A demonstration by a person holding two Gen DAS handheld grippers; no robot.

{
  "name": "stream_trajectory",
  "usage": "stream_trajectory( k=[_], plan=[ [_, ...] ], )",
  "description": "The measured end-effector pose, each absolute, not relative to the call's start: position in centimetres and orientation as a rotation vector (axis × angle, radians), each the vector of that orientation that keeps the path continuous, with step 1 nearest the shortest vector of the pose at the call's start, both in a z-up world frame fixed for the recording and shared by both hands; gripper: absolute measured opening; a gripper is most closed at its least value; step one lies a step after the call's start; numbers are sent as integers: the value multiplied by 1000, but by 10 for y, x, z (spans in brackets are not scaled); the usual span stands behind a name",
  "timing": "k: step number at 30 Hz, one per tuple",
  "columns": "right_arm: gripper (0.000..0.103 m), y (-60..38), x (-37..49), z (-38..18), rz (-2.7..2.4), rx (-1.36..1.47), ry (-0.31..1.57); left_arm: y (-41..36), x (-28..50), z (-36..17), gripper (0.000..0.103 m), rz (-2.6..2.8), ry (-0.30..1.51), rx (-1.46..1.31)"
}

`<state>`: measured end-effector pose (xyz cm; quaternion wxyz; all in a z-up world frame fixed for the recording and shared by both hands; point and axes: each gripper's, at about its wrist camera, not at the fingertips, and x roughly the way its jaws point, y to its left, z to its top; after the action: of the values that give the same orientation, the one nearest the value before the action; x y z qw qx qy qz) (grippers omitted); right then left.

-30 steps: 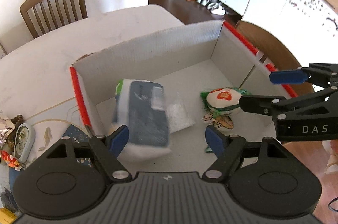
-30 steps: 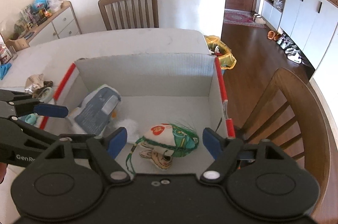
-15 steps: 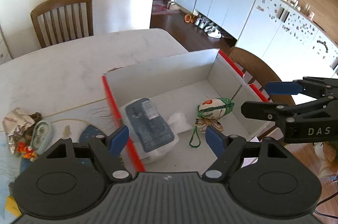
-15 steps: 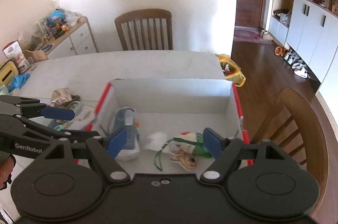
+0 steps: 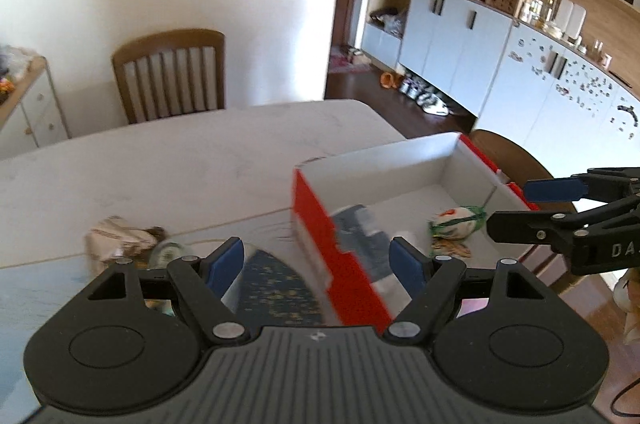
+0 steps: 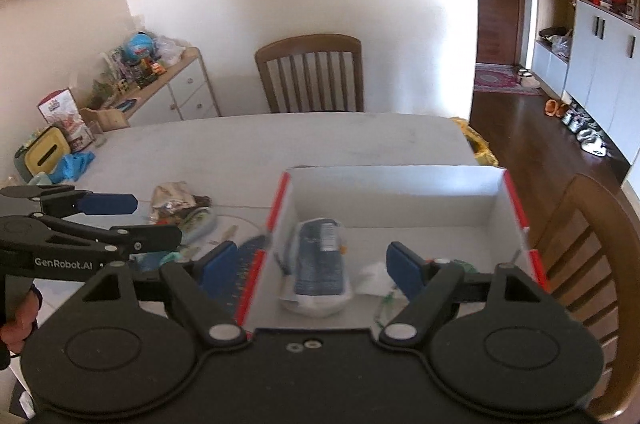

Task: Organize objects
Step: 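Move both tools back to the table, left tool toward the yellow box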

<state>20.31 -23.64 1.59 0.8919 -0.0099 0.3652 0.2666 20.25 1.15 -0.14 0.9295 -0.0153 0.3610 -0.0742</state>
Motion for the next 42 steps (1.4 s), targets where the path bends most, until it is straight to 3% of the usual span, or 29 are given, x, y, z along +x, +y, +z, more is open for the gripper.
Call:
stream_trajectory(
  k=[7, 12, 15, 30, 42],
  plan=[
    [86, -200, 190, 13, 598, -18, 752, 57, 182, -5, 88, -100, 723, -73],
    [91, -173, 183, 9, 619, -24, 750, 92, 170, -12, 101, -74, 720, -110],
    [101, -160, 180, 7, 627, -20, 745, 110, 164, -18, 102, -56, 705, -110],
    [102, -92, 183, -32, 607, -24, 836, 181, 136, -72, 103, -24, 741, -110],
    [102, -45, 195, -70, 590, -84, 912, 190, 133, -122, 103, -67, 800, -28]
  ],
)
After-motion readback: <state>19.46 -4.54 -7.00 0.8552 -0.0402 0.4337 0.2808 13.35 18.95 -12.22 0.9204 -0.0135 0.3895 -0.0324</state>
